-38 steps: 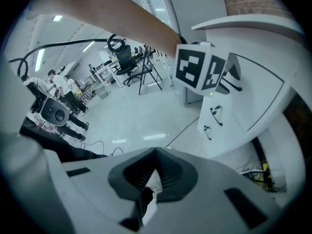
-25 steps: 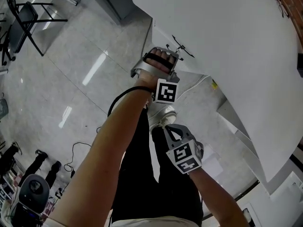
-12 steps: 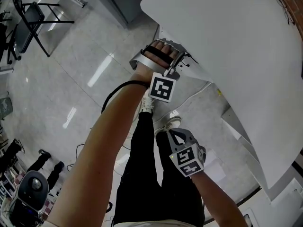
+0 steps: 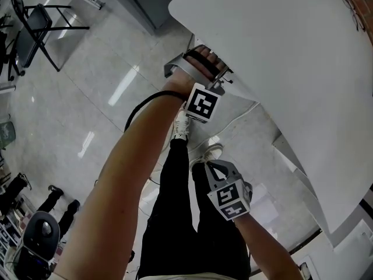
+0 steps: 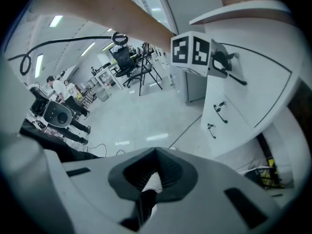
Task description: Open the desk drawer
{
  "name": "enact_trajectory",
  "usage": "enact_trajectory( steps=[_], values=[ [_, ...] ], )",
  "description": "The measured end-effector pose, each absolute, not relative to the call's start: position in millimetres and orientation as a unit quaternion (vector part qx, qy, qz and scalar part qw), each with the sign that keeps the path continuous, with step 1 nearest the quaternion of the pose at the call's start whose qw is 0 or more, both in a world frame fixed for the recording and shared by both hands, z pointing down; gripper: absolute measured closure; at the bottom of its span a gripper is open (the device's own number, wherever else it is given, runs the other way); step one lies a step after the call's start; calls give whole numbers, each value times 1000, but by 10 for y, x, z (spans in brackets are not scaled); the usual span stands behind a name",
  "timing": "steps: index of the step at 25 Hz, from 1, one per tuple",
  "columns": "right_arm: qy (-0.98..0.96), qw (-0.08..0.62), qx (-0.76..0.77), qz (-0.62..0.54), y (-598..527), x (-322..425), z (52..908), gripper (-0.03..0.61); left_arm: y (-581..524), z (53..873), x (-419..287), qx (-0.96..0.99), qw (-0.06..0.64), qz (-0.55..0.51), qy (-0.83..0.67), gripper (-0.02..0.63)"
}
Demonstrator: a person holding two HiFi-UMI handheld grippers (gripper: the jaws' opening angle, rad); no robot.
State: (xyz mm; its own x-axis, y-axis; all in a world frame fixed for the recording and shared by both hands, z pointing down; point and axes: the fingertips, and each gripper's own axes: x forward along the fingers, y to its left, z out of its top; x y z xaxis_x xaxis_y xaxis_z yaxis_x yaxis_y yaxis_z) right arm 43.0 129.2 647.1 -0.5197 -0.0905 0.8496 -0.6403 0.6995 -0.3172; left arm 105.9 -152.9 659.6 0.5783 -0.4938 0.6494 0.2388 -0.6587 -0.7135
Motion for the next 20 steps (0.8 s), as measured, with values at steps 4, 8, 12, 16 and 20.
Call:
enact_trajectory(
  steps=[4, 8, 12, 16, 20],
  values=[
    [-811, 438, 223, 318, 1291, 447, 6497, 563, -1583, 6677, 972, -750, 451, -481, 45, 566],
    [-810, 438, 225, 320, 1249, 431, 6521, 563, -1666, 6725, 944, -729, 461, -504, 38, 556],
    [-809, 436, 227, 324, 1211, 418, 6531, 563, -1689, 6731, 972, -721, 476, -502, 41, 591],
    [-809, 434, 225, 326, 1199, 358, 6506, 563, -1662, 6703, 979, -739, 459, -491, 46, 591],
    [-808, 435, 226, 327, 1168, 311, 6542, 563, -1613, 6694, 984, -738, 476, -478, 24, 598]
  ],
)
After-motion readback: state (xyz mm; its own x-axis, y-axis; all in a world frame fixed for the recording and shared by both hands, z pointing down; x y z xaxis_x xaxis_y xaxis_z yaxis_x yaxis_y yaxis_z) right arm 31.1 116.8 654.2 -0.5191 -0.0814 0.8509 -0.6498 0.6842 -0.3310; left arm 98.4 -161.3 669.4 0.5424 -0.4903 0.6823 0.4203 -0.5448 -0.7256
